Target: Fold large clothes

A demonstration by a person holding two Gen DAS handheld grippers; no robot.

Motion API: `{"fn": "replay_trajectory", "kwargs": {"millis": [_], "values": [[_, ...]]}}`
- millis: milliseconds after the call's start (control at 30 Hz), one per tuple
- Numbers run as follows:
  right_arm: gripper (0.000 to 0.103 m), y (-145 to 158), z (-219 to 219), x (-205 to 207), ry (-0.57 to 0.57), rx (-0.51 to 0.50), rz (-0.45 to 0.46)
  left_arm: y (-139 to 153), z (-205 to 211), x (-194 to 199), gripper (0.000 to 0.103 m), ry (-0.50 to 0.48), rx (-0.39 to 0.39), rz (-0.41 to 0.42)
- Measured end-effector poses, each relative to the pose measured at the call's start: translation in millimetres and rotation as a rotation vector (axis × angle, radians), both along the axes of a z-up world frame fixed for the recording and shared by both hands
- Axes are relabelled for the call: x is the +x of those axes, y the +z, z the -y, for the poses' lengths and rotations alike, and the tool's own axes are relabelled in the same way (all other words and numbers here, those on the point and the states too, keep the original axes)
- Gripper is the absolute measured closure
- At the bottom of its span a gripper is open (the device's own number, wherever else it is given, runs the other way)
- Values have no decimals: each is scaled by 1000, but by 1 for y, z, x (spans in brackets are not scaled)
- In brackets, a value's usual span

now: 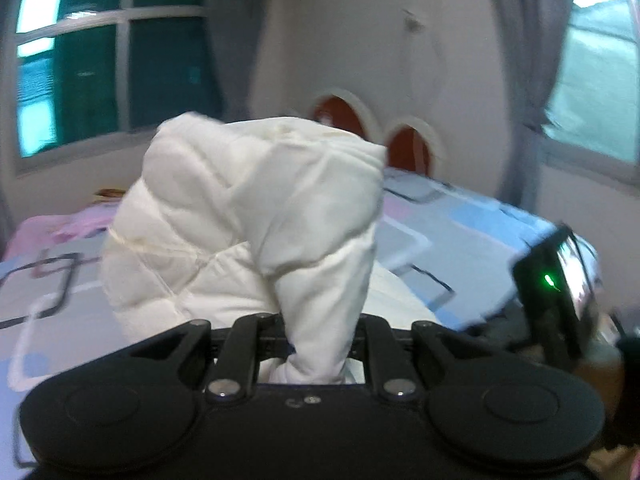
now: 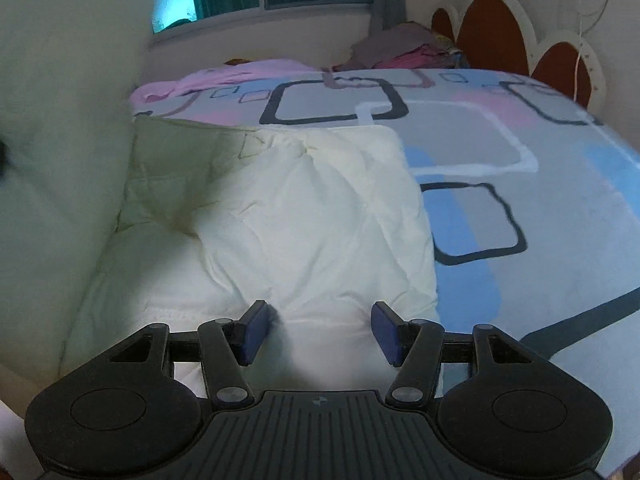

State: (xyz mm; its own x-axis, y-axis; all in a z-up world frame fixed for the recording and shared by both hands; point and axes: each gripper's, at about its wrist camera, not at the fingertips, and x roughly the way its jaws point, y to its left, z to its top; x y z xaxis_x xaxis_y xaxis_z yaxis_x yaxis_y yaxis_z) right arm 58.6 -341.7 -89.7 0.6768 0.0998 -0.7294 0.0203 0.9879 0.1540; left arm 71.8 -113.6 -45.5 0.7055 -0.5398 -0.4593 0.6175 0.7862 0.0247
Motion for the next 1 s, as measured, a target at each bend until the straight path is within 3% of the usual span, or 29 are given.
{"fn": "replay_trajectory", "kwargs": {"millis": [300,467,633,800,933,1000], "values": [[45,22,44,-33,-94,-17,24,-43,59,-3,90,-165,80,-65],[45,41,80,-58,-176,2,41,-66,85,-7,90,-207,151,-45],[45,73,100,-71,-200,139,86,-79,94,-16,79,-235,201,-7],[45,88,96,-61,-132,320,79,-81,90,-26,78,-248,196,-1],[45,78,79,-49,-88,365,14,-78,91,-32,78,-258,212,13],[45,72,76,-46,-90,339,-5,-78,89,-32,78,-258,206,2]]}}
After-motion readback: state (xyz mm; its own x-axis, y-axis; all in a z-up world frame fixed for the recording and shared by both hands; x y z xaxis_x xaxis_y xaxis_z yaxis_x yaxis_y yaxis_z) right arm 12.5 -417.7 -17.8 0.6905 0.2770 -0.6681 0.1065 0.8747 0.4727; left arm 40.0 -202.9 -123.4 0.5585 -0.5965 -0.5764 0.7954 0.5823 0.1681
